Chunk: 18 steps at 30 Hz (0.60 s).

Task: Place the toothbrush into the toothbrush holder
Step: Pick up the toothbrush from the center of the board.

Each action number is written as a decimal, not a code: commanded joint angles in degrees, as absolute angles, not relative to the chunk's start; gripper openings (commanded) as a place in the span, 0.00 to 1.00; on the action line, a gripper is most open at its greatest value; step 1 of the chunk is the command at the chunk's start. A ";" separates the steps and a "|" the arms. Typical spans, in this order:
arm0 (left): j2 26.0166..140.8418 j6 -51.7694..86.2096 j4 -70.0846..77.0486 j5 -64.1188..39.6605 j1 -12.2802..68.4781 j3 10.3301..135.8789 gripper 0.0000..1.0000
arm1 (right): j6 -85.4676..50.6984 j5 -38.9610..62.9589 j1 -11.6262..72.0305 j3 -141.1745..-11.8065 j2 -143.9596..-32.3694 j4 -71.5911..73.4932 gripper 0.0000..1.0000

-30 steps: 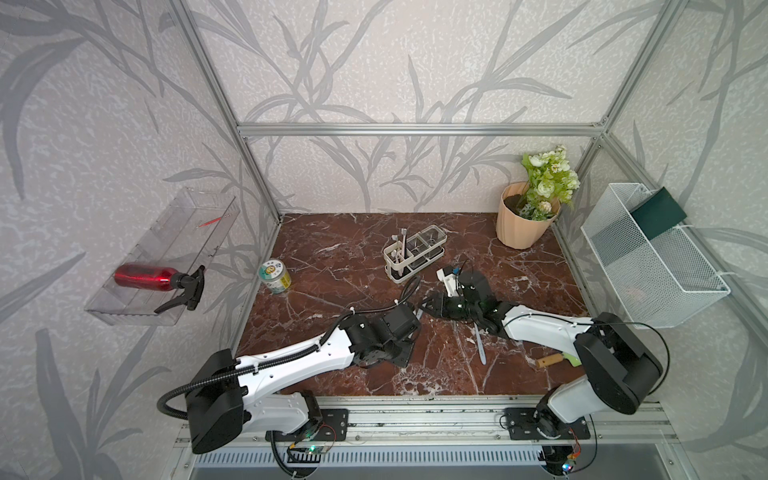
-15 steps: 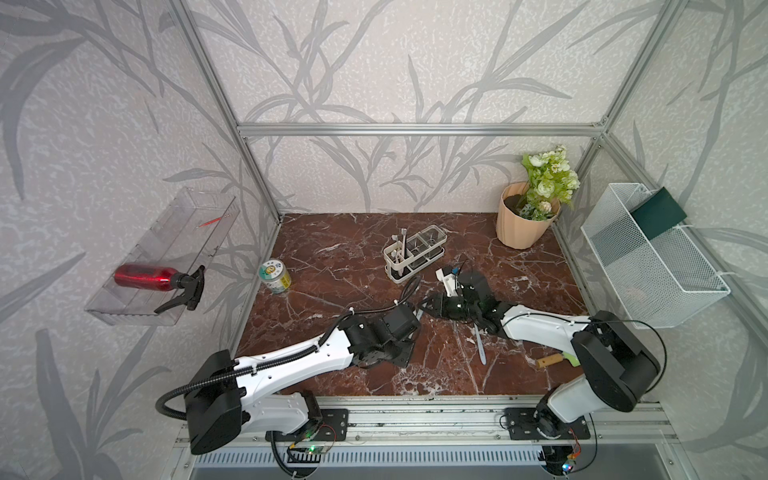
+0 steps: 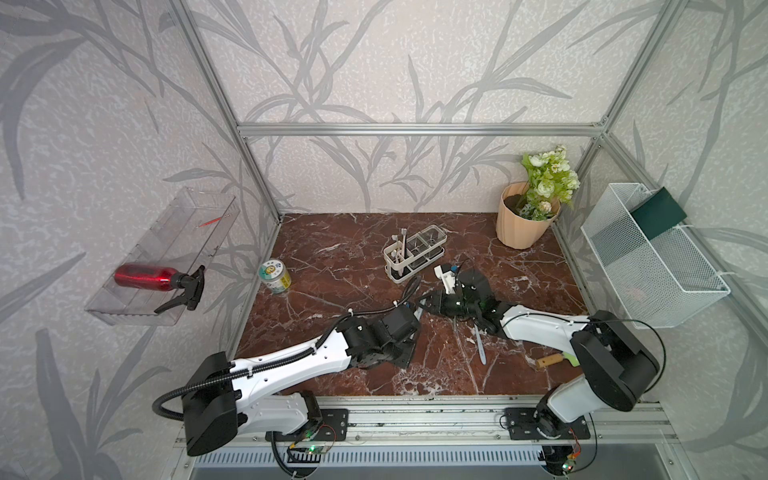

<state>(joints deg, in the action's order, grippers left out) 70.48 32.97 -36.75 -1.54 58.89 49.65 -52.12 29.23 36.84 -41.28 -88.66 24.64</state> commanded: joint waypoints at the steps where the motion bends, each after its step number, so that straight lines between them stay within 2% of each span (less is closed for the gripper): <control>1: 69.03 31.99 -37.14 0.00 59.24 49.76 0.00 | -49.92 28.48 36.59 -40.25 -88.07 23.76 0.07; 6: 67.83 31.77 -38.37 1.36 59.23 50.34 0.00 | -49.06 28.04 36.64 -40.50 -87.45 22.05 0.00; 14: 62.76 32.43 -37.60 4.63 59.24 49.69 0.26 | -50.32 26.99 35.16 -39.16 -85.87 21.91 0.00; 18: 58.94 33.03 -33.90 5.77 59.24 47.83 0.36 | -53.30 27.32 33.50 -37.88 -85.56 24.36 0.00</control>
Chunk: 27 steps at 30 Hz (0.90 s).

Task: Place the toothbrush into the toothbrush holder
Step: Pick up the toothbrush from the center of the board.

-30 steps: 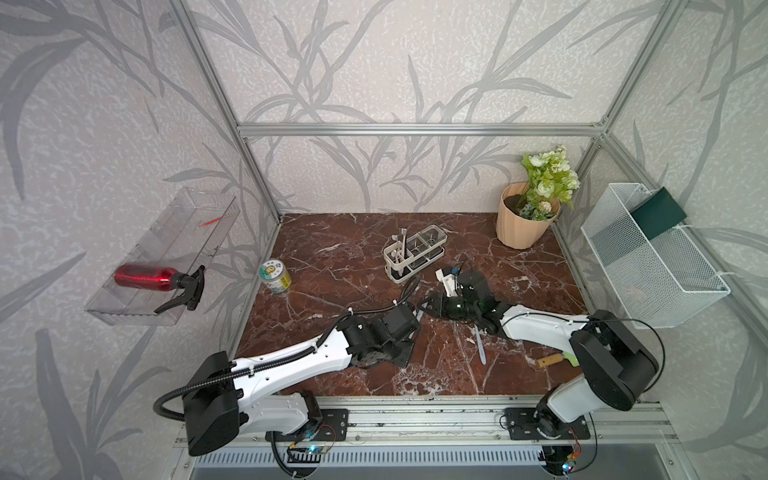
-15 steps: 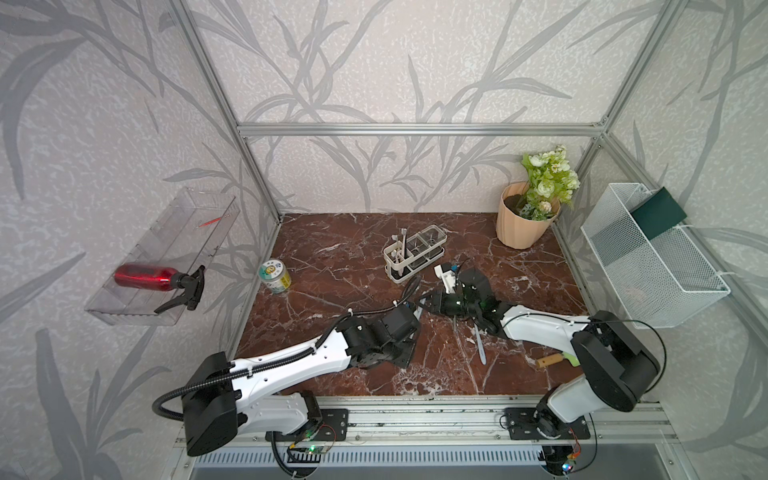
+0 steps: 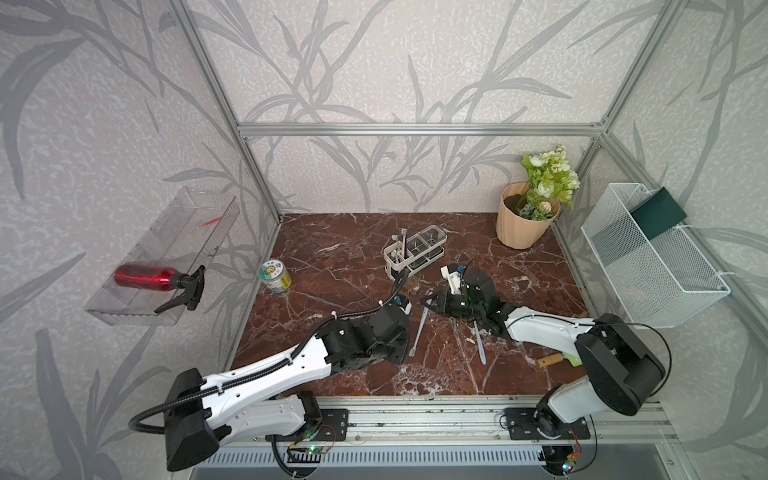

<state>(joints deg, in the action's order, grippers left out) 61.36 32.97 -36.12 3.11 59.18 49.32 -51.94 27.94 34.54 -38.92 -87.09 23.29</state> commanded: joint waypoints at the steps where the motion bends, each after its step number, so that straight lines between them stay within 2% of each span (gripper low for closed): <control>1: 58.01 33.31 -32.80 6.03 59.23 47.29 0.37 | -54.44 27.53 33.08 -37.45 -85.59 25.49 0.00; 8: 53.71 36.86 -24.13 7.37 59.24 42.62 0.48 | -71.06 31.81 28.23 -32.27 -90.60 48.99 0.00; 19: 51.86 53.42 -16.88 15.38 59.13 40.42 0.52 | -83.54 27.89 27.16 -29.18 -100.49 80.21 0.00; 27: 48.34 69.08 -11.45 21.08 59.04 34.81 0.50 | -81.31 27.71 26.98 -29.53 -98.09 80.09 0.00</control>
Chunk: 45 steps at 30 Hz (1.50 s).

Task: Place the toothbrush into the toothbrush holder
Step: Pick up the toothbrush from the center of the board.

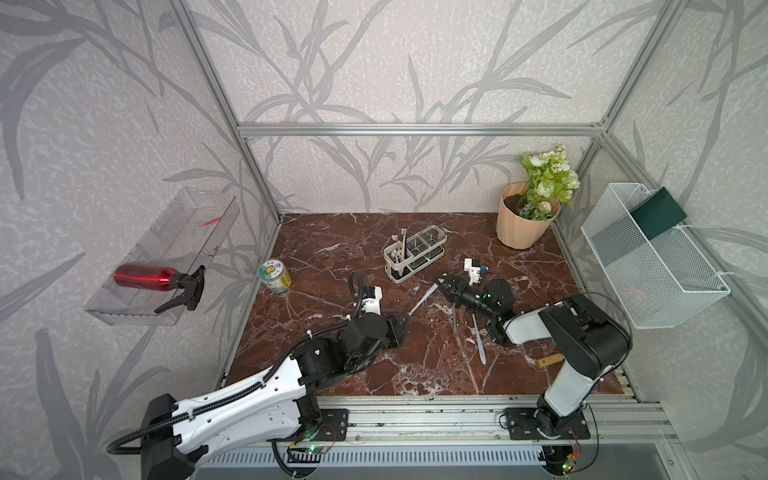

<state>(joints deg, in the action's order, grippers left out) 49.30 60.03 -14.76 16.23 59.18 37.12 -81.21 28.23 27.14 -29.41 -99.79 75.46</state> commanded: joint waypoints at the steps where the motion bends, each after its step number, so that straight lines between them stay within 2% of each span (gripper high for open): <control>1: 48.03 70.80 -9.64 21.56 59.04 33.48 0.49 | -81.22 27.76 26.91 -29.64 -98.12 80.52 0.00; 11: 44.41 79.96 8.35 29.57 58.98 24.61 0.43 | -80.13 29.09 26.94 -30.93 -95.44 80.60 0.00; 14: 45.48 78.15 15.24 27.65 58.34 23.43 0.43 | -80.92 29.55 27.06 -31.29 -95.04 80.60 0.00; 18: 48.36 78.76 12.63 23.94 58.35 26.03 0.43 | -82.74 29.61 27.03 -31.55 -95.81 80.60 0.00; 22: 52.10 79.93 21.15 21.65 58.25 23.59 0.42 | -82.89 29.62 27.79 -32.19 -95.45 80.60 0.00; 34: 53.01 81.47 22.96 22.36 58.29 22.64 0.43 | -83.15 30.29 28.85 -33.39 -95.14 80.60 0.00; 45: 49.30 81.21 21.18 25.12 58.27 21.34 0.35 | -84.70 31.64 29.75 -34.10 -95.49 80.60 0.00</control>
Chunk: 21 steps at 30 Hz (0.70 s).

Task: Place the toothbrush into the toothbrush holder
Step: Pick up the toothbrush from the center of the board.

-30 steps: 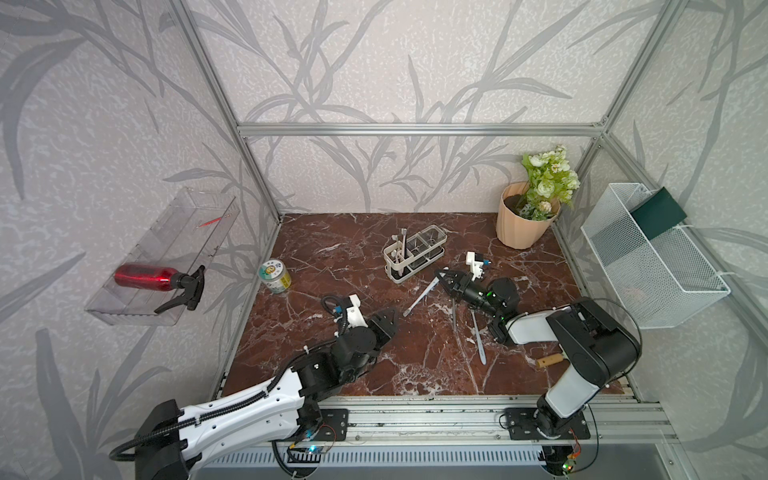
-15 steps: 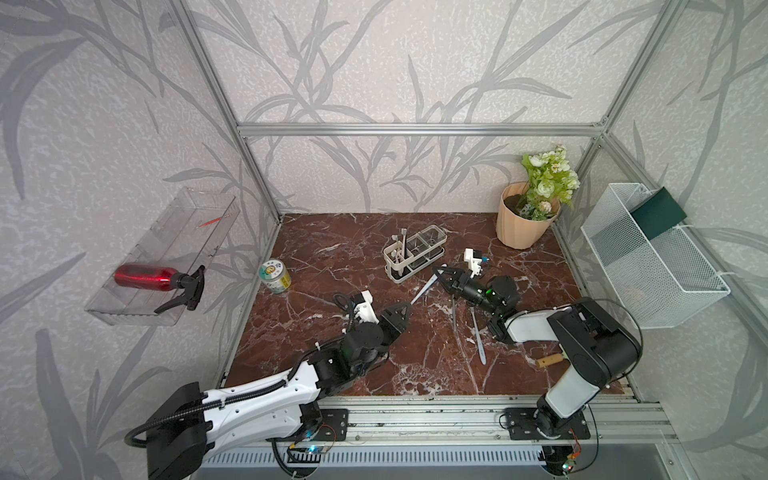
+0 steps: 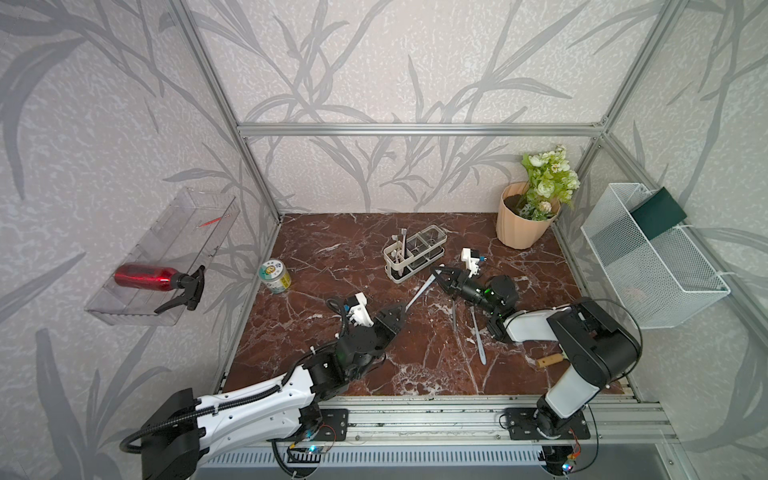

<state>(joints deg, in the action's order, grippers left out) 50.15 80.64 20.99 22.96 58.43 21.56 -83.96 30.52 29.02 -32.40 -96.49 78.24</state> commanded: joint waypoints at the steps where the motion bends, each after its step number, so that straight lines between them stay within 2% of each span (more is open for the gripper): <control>1: 49.54 81.16 21.26 24.90 58.24 21.48 0.35 | -84.65 31.77 29.89 -34.27 -95.37 80.60 0.00; 14: 51.29 83.10 24.33 23.76 58.09 21.10 0.35 | -84.57 31.66 31.98 -35.18 -96.07 80.60 0.00; 21: 51.24 83.51 24.88 23.56 58.09 20.57 0.28 | -84.88 31.30 31.91 -35.32 -96.84 80.60 0.00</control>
<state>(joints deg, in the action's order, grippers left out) 51.48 82.56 23.20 22.85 58.43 21.47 -84.29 31.07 31.73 -34.00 -96.51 78.24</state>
